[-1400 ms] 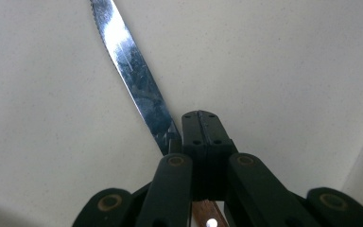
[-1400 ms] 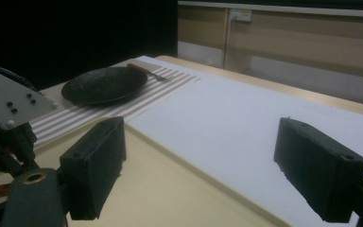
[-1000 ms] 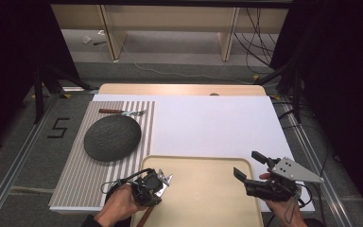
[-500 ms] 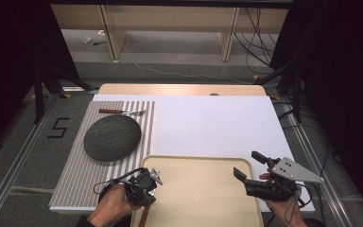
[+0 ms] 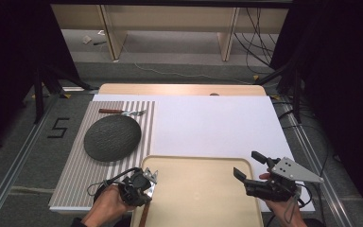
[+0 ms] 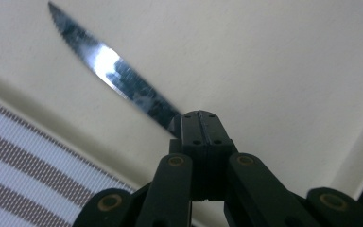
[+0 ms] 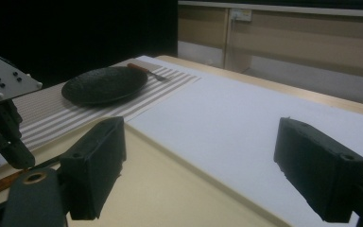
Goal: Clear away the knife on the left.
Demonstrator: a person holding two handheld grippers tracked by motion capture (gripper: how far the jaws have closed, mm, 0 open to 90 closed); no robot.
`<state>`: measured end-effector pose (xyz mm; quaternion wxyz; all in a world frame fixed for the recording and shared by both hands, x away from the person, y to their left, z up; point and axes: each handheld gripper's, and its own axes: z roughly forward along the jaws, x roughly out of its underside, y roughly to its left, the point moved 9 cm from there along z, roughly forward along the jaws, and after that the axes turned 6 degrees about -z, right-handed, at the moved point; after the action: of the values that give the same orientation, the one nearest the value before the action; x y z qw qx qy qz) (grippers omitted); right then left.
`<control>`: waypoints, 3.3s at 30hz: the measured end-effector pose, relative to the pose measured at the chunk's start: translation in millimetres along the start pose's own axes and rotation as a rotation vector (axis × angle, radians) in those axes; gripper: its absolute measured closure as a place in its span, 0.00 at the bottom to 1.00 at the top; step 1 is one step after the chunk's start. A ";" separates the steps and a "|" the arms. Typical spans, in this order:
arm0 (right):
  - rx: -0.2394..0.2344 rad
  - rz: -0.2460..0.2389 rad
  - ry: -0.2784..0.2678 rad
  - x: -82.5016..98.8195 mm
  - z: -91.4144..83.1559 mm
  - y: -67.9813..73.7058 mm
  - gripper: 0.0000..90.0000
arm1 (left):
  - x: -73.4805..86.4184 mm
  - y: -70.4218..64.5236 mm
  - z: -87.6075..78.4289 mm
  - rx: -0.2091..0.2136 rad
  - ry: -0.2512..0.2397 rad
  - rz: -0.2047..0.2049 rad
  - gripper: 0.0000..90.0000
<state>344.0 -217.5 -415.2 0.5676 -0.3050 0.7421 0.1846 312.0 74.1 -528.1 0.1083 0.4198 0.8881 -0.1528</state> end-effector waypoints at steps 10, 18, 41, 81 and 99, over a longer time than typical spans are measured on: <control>0.000 0.000 0.000 0.1 -0.1 -0.1 0.20 | 3.0 -5.6 11.4 0.016 0.051 0.019 1.00; 0.000 0.000 0.000 0.0 -0.1 -0.1 0.20 | 7.6 -0.5 9.2 -0.002 0.060 0.002 1.00; -0.001 -0.004 -0.002 -0.2 -0.1 -0.2 0.20 | 12.4 4.4 5.1 -0.004 0.046 -0.025 0.96; -0.002 -0.001 -0.001 -0.2 0.3 0.2 0.20 | -39.7 15.5 -64.4 -0.032 -0.703 -0.102 0.17; -0.003 -0.002 -0.005 -0.7 -0.3 0.2 0.20 | -38.7 24.0 -91.1 -0.052 -0.923 -0.134 0.17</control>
<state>343.8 -217.4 -414.4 0.5690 -0.3063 0.7402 0.1858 349.0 93.9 -435.3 0.4924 0.2466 0.7759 -0.3077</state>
